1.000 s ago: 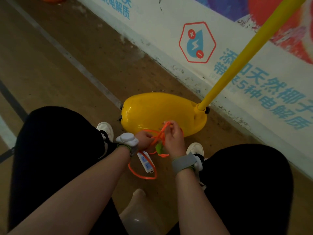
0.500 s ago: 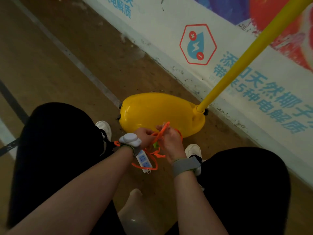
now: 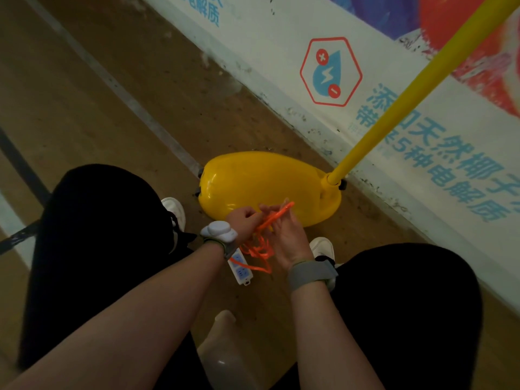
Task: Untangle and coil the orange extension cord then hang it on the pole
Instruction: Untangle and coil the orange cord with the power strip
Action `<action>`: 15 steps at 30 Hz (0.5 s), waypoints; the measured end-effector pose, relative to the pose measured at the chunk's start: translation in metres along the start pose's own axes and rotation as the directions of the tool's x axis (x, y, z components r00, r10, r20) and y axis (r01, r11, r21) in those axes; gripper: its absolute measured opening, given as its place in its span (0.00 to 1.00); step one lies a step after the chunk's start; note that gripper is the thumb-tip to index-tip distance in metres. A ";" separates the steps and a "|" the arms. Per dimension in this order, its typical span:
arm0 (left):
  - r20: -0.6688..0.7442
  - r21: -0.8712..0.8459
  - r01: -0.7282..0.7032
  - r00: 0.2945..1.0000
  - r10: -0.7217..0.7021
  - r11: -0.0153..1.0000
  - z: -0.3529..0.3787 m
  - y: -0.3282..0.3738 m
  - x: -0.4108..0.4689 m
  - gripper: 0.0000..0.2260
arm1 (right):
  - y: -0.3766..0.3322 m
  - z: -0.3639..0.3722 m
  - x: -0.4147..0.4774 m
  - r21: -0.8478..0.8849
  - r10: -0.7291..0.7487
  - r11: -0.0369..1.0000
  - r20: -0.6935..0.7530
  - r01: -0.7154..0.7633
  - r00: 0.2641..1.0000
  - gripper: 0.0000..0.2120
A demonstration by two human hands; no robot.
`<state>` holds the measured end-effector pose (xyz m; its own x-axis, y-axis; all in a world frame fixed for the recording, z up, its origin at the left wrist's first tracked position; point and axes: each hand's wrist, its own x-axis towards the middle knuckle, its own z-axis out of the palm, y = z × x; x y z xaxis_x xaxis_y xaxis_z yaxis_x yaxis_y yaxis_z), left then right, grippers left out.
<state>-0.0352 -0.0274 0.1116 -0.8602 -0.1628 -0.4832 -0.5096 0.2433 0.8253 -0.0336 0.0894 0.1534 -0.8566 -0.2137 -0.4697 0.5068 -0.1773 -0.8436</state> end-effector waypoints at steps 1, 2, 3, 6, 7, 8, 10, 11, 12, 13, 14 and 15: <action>0.016 0.020 0.011 1.000 -0.011 1.000 0.001 0.001 0.000 0.16 | 0.001 0.000 0.001 -0.014 0.003 1.000 -0.012 -0.004 1.000 0.17; 0.043 0.040 0.020 0.999 -0.021 0.999 0.002 0.001 -0.001 0.20 | 0.001 0.001 0.001 -0.036 0.005 0.999 -0.036 -0.006 0.999 0.17; 0.079 0.055 0.032 0.996 -0.036 0.998 0.004 0.001 -0.002 0.22 | 0.002 0.001 0.002 -0.057 0.008 0.998 -0.071 -0.012 0.997 0.17; 0.171 0.095 0.030 0.984 -0.046 0.995 0.008 0.000 -0.006 0.23 | 0.000 0.006 0.002 -0.058 0.035 0.997 -0.231 -0.050 0.972 0.17; 0.180 0.112 0.040 0.982 -0.060 0.993 0.008 0.001 -0.008 0.20 | -0.001 0.006 0.002 -0.062 0.034 0.997 -0.290 -0.055 0.956 0.18; 0.167 0.116 0.066 0.982 -0.085 0.991 0.007 0.001 -0.008 0.16 | -0.001 0.005 0.002 -0.069 0.022 0.996 -0.337 -0.048 0.941 0.20; 0.103 0.059 0.175 0.978 -0.180 0.983 0.003 -0.002 -0.008 0.13 | -0.002 0.002 0.002 -0.113 -0.031 0.994 -0.389 -0.014 0.921 0.24; 0.090 0.047 0.231 0.968 -0.235 0.972 0.000 -0.006 -0.009 0.12 | -0.004 0.002 0.001 -0.156 -0.075 0.988 -0.392 0.014 0.917 0.23; 0.097 0.055 0.269 0.957 -0.273 0.962 -0.003 -0.010 -0.008 0.12 | -0.005 0.002 0.000 -0.215 -0.127 0.975 -0.378 0.047 0.917 0.20; 0.112 0.077 0.286 0.949 -0.293 0.955 -0.004 -0.014 -0.006 0.13 | -0.007 0.003 -0.002 -0.276 -0.180 0.957 -0.344 0.085 0.922 0.16; 0.129 0.120 0.297 0.941 -0.312 0.947 -0.006 -0.018 -0.005 0.15 | -0.008 0.004 -0.003 -0.320 -0.221 0.940 -0.299 0.121 0.928 0.15; 0.130 0.152 0.311 0.935 -0.331 0.938 -0.006 -0.021 -0.005 0.16 | -0.009 0.006 -0.003 -0.363 -0.257 0.919 -0.260 0.152 0.931 0.16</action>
<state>-0.0201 -0.0380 0.0981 -0.6379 -0.1082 -0.7625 -0.7480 0.3227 0.5799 -0.0346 0.0863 0.1641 -0.9526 0.0969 -0.2885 0.3007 0.1529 -0.9414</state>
